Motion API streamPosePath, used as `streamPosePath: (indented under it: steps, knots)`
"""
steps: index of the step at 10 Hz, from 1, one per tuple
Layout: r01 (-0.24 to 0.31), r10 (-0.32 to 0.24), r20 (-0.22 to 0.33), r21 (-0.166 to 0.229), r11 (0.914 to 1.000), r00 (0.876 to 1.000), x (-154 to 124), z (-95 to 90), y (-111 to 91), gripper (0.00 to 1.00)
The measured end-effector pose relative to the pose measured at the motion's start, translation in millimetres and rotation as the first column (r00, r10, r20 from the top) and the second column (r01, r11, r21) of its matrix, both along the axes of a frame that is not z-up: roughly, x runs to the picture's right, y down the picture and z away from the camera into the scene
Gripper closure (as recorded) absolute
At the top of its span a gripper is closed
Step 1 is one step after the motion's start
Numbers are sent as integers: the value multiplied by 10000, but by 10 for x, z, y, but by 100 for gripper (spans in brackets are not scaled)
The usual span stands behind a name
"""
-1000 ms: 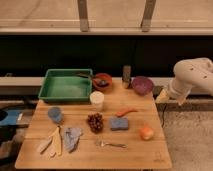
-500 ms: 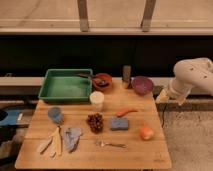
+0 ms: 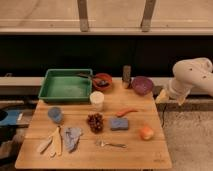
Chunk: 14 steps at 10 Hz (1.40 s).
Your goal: Place apple in paper cup
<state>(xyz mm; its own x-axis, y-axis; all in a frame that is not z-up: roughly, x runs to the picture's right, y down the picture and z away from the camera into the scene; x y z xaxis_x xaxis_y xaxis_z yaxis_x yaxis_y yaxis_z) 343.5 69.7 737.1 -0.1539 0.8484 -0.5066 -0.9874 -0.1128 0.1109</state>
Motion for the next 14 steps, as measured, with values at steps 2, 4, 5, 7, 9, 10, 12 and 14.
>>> streamPosePath:
  steps: [2, 4, 5, 7, 9, 10, 12, 14]
  knots:
    - [378, -379, 204, 36, 9993, 9991, -311, 21, -54, 30]
    - [863, -867, 636, 96, 9962, 9942, -732, 54, -128, 30]
    - [1005, -1012, 811, 129, 9949, 9916, -861, 57, -146, 30]
    - [1584, -1602, 1462, 245, 9871, 9762, -1253, 2, -112, 30]
    - [1799, -1804, 1615, 176, 9835, 9702, -1367, -12, -38, 30]
    - [1771, -1761, 1606, 82, 9842, 9712, -1352, 2, 10, 30]
    - [1459, -1392, 1471, -355, 9887, 9793, -1210, 37, 222, 30]
    - [1061, -948, 1313, -816, 9910, 9868, -1108, 117, 453, 30]
